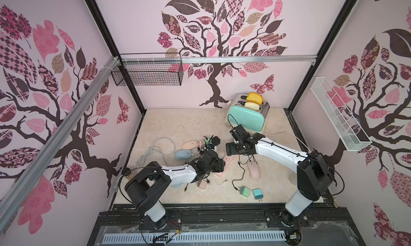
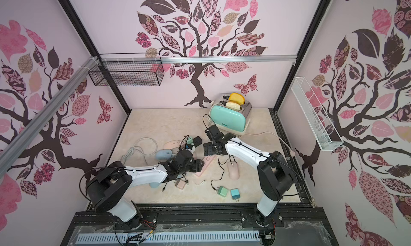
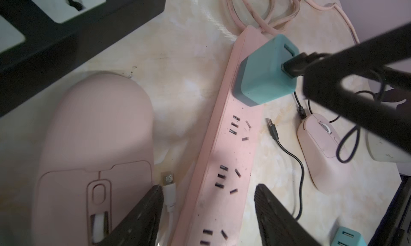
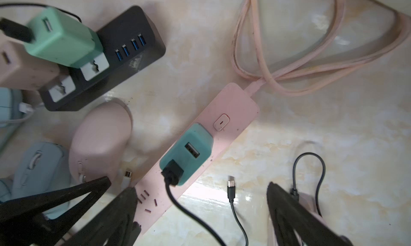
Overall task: Unplug the wireless mouse
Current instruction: Remove the plug from the socket.
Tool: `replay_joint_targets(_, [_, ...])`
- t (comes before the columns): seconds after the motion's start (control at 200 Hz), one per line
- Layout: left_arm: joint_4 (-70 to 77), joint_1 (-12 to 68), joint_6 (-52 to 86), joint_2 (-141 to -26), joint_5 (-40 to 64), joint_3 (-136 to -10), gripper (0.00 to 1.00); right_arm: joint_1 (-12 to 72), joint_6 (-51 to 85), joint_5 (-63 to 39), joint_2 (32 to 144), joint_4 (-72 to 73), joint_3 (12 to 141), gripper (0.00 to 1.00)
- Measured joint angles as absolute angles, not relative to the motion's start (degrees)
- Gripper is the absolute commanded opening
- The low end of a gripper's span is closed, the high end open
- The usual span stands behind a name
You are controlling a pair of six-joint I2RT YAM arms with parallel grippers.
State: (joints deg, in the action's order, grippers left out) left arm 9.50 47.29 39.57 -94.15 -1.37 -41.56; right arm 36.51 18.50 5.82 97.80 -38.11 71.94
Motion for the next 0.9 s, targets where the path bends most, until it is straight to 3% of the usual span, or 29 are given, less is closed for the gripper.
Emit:
replay_joint_targets(0.265, [7.92, 47.22, 40.73, -97.41, -1.65, -43.44, 0.61, 36.51, 16.27, 5.45, 102.65, -36.86, 72.05, 0.71])
replay_joint_targets(0.58, [6.09, 47.18, 41.15, -98.39, -1.58, -45.36, 0.56, 36.58, 16.27, 5.67, 105.41, -35.83, 74.0, 0.67])
replay_joint_targets(0.7, [6.02, 47.13, 41.52, -98.65, -1.39, -45.67, 0.55, 36.86, 19.16, 6.96, 105.49, -35.94, 74.7, 0.58])
replay_joint_targets(0.9, [7.03, 46.94, 42.11, -99.5, -1.21, -46.02, 0.53, 37.43, 24.23, 8.67, 107.53, -36.91, 78.26, 0.68])
